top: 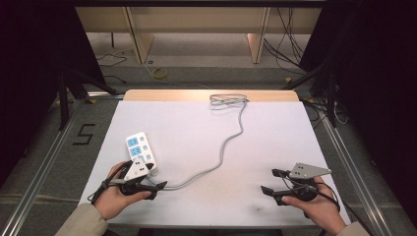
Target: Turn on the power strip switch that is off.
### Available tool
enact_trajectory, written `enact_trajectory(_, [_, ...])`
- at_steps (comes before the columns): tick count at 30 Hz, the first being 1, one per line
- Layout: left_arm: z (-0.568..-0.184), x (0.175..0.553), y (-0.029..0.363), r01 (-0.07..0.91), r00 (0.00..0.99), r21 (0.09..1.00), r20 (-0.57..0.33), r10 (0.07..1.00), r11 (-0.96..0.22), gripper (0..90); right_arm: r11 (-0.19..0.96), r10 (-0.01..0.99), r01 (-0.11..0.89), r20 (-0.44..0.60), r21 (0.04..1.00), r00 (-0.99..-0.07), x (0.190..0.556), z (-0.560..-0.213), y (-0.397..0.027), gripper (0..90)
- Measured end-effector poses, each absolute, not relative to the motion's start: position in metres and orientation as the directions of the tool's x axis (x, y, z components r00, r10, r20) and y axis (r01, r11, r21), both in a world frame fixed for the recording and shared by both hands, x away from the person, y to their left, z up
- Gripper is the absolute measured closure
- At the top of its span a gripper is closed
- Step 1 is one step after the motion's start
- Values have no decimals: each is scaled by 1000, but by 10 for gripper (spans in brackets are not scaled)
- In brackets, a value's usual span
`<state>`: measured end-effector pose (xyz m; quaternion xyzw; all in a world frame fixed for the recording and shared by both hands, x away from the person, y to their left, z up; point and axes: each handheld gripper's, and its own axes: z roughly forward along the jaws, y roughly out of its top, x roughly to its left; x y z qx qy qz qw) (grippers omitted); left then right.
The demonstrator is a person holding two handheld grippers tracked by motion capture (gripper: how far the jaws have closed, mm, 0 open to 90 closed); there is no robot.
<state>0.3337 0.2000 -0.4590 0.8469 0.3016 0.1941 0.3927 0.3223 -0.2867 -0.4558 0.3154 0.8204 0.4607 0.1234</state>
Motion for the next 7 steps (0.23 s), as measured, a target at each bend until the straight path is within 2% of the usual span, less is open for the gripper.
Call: enact_trajectory(7, [-460, 335, 199, 362, 743, 779, 90, 663, -512, 223, 377, 632, 404, 87, 834, -770, 323, -456, -287, 247])
